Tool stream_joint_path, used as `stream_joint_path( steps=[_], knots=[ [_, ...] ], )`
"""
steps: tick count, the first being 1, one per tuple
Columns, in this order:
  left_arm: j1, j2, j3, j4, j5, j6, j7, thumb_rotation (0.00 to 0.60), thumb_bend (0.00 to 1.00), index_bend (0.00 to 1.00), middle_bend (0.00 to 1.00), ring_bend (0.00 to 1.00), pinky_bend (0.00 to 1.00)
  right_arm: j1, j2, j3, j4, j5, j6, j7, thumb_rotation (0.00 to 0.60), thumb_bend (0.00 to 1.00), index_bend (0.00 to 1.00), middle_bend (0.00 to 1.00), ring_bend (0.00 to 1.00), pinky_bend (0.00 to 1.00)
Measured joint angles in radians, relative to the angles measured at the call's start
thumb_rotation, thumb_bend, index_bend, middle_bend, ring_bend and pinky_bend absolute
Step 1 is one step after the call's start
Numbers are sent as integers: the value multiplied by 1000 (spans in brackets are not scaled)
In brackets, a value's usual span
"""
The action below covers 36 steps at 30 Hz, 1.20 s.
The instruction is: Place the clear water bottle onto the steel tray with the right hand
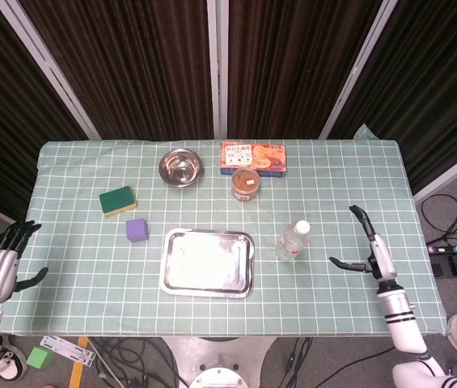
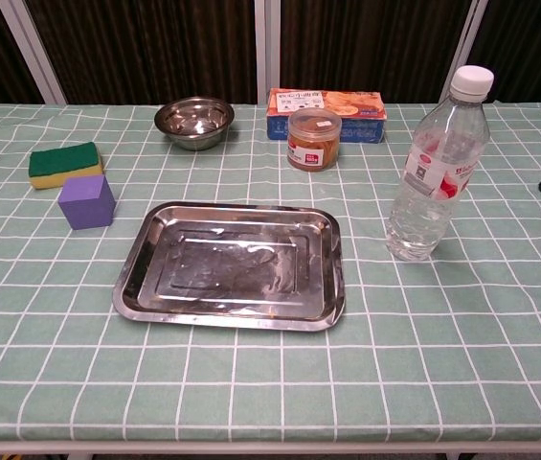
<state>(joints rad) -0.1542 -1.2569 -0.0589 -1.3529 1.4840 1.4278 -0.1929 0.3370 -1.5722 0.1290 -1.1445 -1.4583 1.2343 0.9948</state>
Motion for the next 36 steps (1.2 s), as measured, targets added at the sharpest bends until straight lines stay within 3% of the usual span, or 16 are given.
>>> stream_joint_path(
  steps=[6, 20, 26, 36],
  knots=[
    [1, 6, 0, 2, -1, 2, -1, 600, 248, 185, 207, 110, 192, 52, -121, -8, 135, -11, -71, 77, 600, 0, 0, 44, 0, 0],
    [-5, 3, -4, 24, -11, -12, -6, 600, 249, 185, 207, 109, 192, 153, -188, -7, 190, -33, -157, 81, 600, 0, 0, 61, 0, 0],
    [-5, 1, -4, 37, -20, -20, -12, 600, 249, 185, 207, 110, 192, 190, -239, 5, 217, -34, -168, 66, 600, 0, 12, 151, 12, 31],
    [-7, -4, -5, 51, -25, -30, -23, 600, 249, 185, 207, 110, 192, 237, -296, 25, 270, -9, -209, 28, 600, 24, 540, 453, 286, 326]
  ],
)
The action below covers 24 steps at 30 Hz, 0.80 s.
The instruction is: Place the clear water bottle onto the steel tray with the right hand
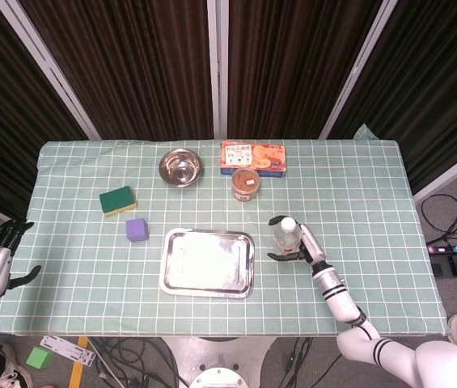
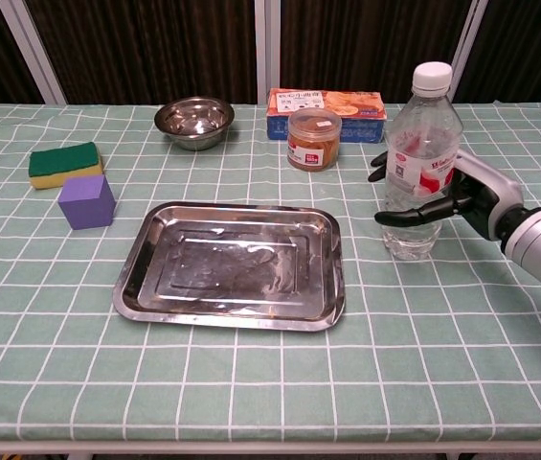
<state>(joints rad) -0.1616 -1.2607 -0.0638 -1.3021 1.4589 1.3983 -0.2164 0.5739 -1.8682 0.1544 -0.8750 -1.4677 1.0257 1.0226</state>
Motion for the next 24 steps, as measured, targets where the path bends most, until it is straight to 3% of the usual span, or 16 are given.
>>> stream_joint_path(
  steps=[3, 9, 18, 24],
  knots=[
    [0, -1, 1, 2, -1, -1, -1, 600, 249, 185, 207, 109, 192, 3, -6, 7, 3, 6, 7, -16, 600, 84, 635, 505, 323, 369],
    [0, -4, 2, 2, 1, -2, -4, 600, 250, 185, 207, 110, 192, 4, 10, 30, -27, 14, 45, -40, 600, 158, 720, 553, 358, 408],
    [1, -4, 5, -4, 5, -1, -1, 600, 249, 185, 207, 109, 192, 8, 80, 81, -174, 38, 96, -105, 600, 171, 726, 558, 360, 411],
    [1, -8, 13, -6, 5, -10, 11, 600, 249, 185, 207, 109, 192, 72, 20, 99, -195, 59, 29, -148, 600, 191, 726, 558, 360, 412]
  ],
)
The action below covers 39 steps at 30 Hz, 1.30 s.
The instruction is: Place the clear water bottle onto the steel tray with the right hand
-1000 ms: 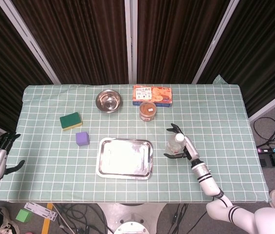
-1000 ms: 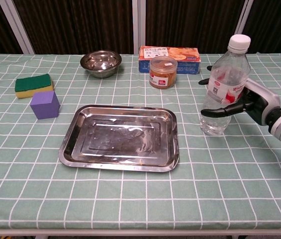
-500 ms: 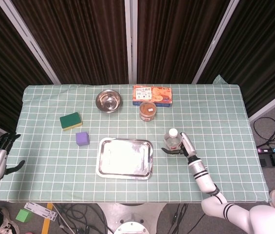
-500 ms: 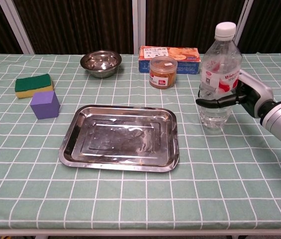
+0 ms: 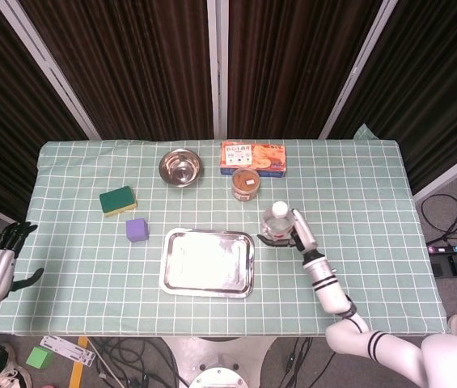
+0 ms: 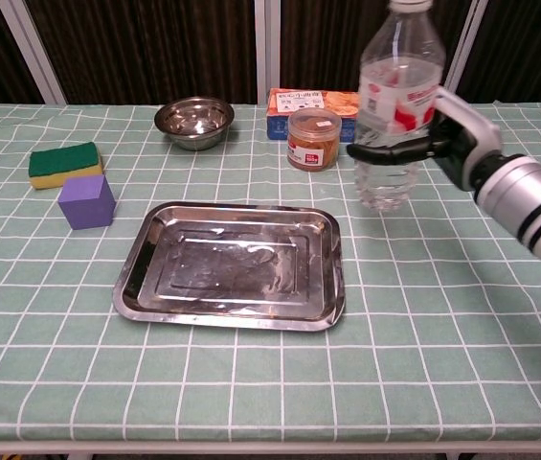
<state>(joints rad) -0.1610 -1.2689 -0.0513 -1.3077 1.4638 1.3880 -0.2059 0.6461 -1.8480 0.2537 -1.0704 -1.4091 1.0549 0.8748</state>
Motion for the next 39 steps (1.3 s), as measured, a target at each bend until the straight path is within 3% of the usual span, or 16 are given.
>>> stream_joint_path(
  steps=[4, 13, 22, 32, 34, 39],
  knots=[
    [-3, -3, -2, 2, -1, -2, -1, 600, 249, 185, 207, 109, 192, 23, -14, 9, -6, -7, 9, -35, 600, 196, 727, 558, 360, 414],
    [-14, -11, -1, 11, 7, -12, -9, 600, 249, 185, 207, 109, 192, -85, 160, 19, -66, 9, 104, -16, 600, 208, 731, 567, 379, 427],
    [-7, 9, -6, -15, -1, 0, 9, 600, 249, 185, 207, 110, 192, 13, 28, 17, -82, -8, 52, -53, 600, 208, 732, 567, 379, 427],
    [-9, 3, -4, -20, 5, 2, 4, 600, 249, 185, 207, 109, 192, 1, 128, 34, -228, -29, 105, -82, 600, 208, 734, 568, 380, 432],
    [-5, 5, -2, -20, 5, 5, 3, 600, 249, 185, 207, 110, 192, -10, 128, 24, -215, -8, 90, -83, 600, 217, 734, 568, 380, 433],
    [3, 10, 6, -21, 7, 11, 3, 600, 249, 185, 207, 110, 192, -28, 92, -1, -57, 74, -23, -57, 600, 215, 737, 567, 379, 433]
  ],
)
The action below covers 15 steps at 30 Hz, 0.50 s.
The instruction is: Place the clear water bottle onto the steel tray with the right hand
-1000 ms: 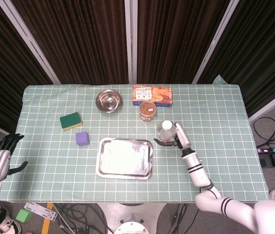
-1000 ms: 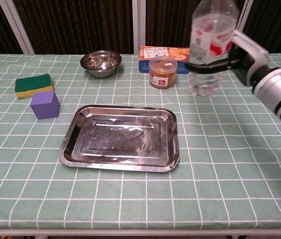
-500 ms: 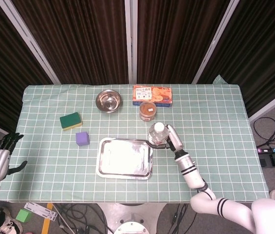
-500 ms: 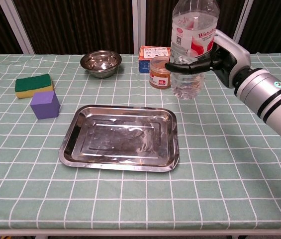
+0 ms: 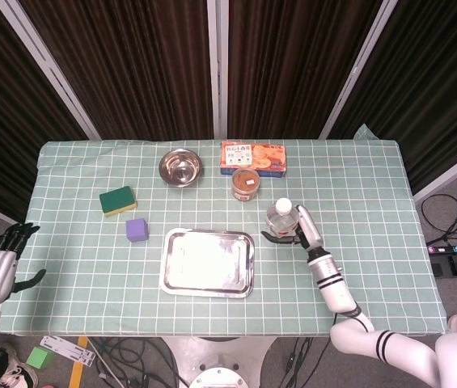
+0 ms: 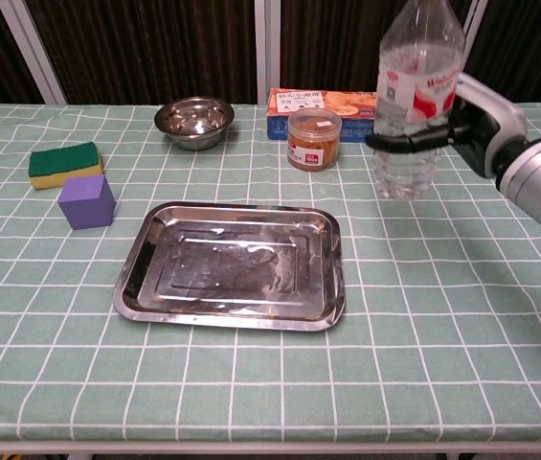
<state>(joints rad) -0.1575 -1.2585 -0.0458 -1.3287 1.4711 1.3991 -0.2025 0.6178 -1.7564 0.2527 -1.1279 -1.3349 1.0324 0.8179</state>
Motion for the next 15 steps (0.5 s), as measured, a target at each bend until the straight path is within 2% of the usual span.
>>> stream_joint_path(
  steps=[3, 5, 7, 10, 12, 15],
  knots=[
    [-3, 1, -3, -6, 2, 1, 5, 600, 250, 185, 207, 110, 192, 11, -4, 3, 57, -17, -12, 10, 600, 208, 737, 568, 379, 433],
    [-6, 2, -9, -14, 3, 5, 10, 600, 249, 185, 207, 110, 192, 23, 4, 13, 39, -48, 16, 9, 600, 205, 738, 568, 380, 433],
    [-8, 4, -13, -21, 3, 8, 13, 600, 248, 185, 207, 110, 192, 33, 16, 24, -15, -79, 49, 0, 600, 203, 738, 568, 380, 434],
    [-9, 6, -16, -28, 2, 12, 17, 600, 248, 185, 207, 110, 192, 42, 46, 38, -158, -118, 100, -27, 600, 203, 738, 568, 380, 435],
    [-6, 5, -12, -27, 1, 10, 17, 600, 248, 185, 207, 109, 192, 39, 59, 36, -257, -124, 119, -40, 600, 204, 738, 568, 380, 434],
    [0, 4, -4, -25, 1, 9, 15, 600, 248, 185, 207, 109, 192, 29, 61, 21, -330, -107, 114, -46, 600, 208, 737, 568, 380, 434]
  ],
)
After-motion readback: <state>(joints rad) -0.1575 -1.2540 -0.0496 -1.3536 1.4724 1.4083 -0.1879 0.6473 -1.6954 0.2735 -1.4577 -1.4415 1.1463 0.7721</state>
